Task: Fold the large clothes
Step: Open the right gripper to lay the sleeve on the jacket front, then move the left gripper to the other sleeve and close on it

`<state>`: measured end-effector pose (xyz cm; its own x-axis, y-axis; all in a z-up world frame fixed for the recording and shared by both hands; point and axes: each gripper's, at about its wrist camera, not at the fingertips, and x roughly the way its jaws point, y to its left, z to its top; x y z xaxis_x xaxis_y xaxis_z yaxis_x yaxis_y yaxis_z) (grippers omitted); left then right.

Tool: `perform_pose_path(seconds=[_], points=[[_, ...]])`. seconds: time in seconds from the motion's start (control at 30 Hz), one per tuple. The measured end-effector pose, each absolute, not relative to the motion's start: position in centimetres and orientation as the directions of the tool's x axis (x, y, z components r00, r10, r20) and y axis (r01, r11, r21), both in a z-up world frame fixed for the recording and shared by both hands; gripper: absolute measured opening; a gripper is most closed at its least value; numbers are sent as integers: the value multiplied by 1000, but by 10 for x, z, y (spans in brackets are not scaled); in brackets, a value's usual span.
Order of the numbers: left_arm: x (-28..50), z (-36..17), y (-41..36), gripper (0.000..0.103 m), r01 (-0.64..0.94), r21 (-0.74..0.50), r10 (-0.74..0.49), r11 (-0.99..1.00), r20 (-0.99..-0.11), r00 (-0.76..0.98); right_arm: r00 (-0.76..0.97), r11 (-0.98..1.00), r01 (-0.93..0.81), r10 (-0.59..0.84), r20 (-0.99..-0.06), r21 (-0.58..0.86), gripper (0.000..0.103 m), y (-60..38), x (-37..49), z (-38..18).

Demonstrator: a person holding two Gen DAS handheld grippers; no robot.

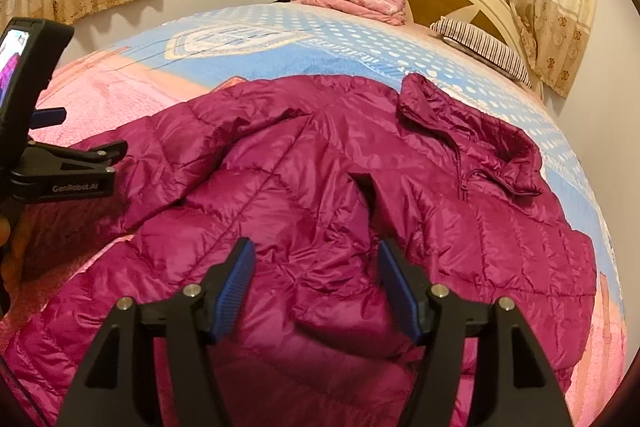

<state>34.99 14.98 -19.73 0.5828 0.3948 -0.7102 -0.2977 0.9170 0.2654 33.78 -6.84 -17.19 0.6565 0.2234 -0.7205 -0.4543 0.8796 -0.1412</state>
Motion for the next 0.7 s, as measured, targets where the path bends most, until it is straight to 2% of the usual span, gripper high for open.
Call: perform_pose_path(seconds=[0.7], points=[[351,-190,141,102,-302,261,395,917,-698,597,700,910,-411,272,-661,-61,70,-105,313,-146]])
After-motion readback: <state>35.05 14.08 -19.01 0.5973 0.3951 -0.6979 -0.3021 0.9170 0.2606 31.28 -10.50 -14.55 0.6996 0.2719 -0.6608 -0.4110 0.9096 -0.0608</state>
